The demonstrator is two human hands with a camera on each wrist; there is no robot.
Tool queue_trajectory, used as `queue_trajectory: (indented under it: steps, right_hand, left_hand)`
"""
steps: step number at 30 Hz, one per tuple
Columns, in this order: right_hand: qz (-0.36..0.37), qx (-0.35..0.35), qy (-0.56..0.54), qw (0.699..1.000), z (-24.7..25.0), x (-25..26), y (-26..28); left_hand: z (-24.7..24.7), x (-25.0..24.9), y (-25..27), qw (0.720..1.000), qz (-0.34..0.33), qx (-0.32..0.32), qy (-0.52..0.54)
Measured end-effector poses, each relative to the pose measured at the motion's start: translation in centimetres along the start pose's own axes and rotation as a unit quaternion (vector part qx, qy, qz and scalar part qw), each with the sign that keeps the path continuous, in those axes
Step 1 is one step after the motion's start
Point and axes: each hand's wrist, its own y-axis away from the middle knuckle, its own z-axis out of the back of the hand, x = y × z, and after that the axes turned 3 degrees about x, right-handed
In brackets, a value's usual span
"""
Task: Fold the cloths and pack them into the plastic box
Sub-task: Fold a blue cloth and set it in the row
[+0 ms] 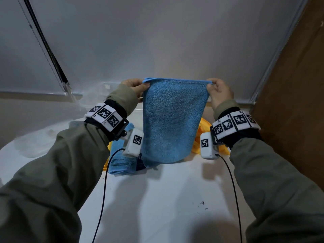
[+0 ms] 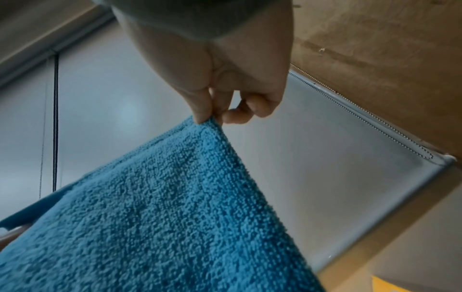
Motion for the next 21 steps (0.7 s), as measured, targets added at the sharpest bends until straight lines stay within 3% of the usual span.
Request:
queue_trajectory:
  steps: [3, 9, 14, 18, 21]
  right_hand:
    - [-0.001, -0.01, 0.075, 0.997, 0.2, -0.4, -0.5]
    - [0.001, -0.004, 0.102, 0.995, 0.1, -0.5, -0.6]
    - [-0.055, 0.019, -0.007, 0.998, -0.8, -0.3, -1.6]
    - [-0.013, -0.006, -0.043, 0.999, -0.2, 0.6, -1.7]
    - [-0.071, 0.063, -0.175, 0.98, 0.0, 0.1, -0.1]
  left_hand:
    - [-0.1, 0.2, -0.2, 0.998, -0.004, 0.004, -0.055]
    - [-0.6, 0.5, -0.6, 0.998, -0.007, -0.002, -0.069]
    - [-0.9, -0.1, -2.3, 0.985, -0.015, -0.038, -0.17]
    - [-1.1, -1.2, -2.5, 0.996, -0.024, -0.018, -0.085]
    - [-1.0, -0.4, -1.3, 0.999, 0.05, 0.006, 0.008]
